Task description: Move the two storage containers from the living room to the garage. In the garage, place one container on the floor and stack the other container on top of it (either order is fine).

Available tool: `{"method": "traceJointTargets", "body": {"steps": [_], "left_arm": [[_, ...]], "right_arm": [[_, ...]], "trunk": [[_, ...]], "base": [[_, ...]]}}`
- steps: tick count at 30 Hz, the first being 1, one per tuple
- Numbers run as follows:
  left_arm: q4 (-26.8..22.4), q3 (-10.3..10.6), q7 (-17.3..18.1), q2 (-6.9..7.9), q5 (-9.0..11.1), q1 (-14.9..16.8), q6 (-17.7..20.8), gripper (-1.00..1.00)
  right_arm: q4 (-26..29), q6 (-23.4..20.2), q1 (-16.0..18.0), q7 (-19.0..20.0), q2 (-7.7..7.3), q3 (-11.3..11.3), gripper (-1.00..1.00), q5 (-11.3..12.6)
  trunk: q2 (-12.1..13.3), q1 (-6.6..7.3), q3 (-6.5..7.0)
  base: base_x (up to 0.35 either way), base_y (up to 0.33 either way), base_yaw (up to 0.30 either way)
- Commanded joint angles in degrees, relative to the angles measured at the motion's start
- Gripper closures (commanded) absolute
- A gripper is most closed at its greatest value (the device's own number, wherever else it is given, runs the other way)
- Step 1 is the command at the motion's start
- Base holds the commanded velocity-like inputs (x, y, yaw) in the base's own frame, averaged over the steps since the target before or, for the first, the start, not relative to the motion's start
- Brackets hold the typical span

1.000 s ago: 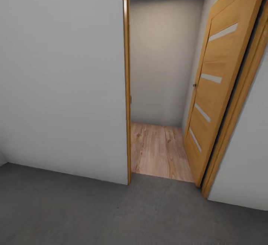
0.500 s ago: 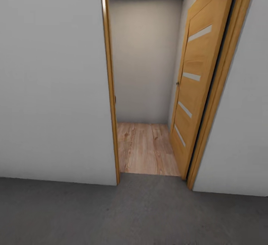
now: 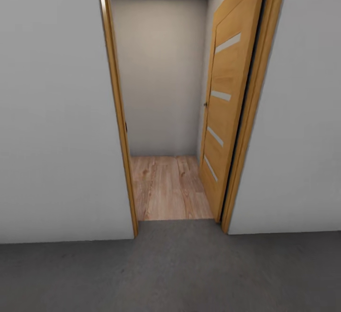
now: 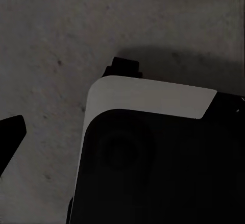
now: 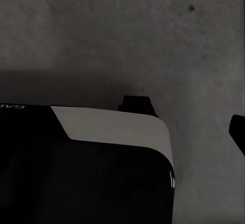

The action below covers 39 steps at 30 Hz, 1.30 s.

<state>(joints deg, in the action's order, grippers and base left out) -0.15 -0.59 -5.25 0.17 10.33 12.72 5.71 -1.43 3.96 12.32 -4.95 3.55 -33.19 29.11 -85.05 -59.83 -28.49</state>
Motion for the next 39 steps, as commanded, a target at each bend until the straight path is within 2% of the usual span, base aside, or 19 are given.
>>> {"method": "traceJointTargets", "body": {"steps": [1, 8, 15, 39], "left_arm": [[0.0, 0.0, -0.1, 0.00, 0.4, 0.0, 0.2, -1.00], [0.0, 0.0, -0.1, 0.00, 0.3, 0.0, 0.2, -1.00], [0.0, 0.0, -0.1, 0.00, 0.3, 0.0, 0.2, -1.00], [0.0, 0.0, -0.1, 0.05, 0.1, 0.0, 0.2, -1.00]], "right_arm": [[-0.2, 0.3, 0.1, -0.1, 0.05, -0.5, -1.00, 0.5], [-0.2, 0.3, 0.1, -0.1, 0.05, -0.5, -1.00, 0.5], [-0.2, 0.4, 0.1, -0.4, 0.05, -0.5, -1.00, 0.5], [-0.2, 0.4, 0.1, -0.6, -0.01, -0.5, -1.00, 0.3]], "trunk": [[0.0, 0.00, -0.08], [0.0, 0.00, -0.23], [0.0, 0.00, -0.25], [0.0, 0.00, -0.26]], "base": [[0.000, 0.000, -0.255], [0.000, 0.000, -0.233], [0.019, 0.000, -0.044], [0.278, 0.000, -0.001]]}}
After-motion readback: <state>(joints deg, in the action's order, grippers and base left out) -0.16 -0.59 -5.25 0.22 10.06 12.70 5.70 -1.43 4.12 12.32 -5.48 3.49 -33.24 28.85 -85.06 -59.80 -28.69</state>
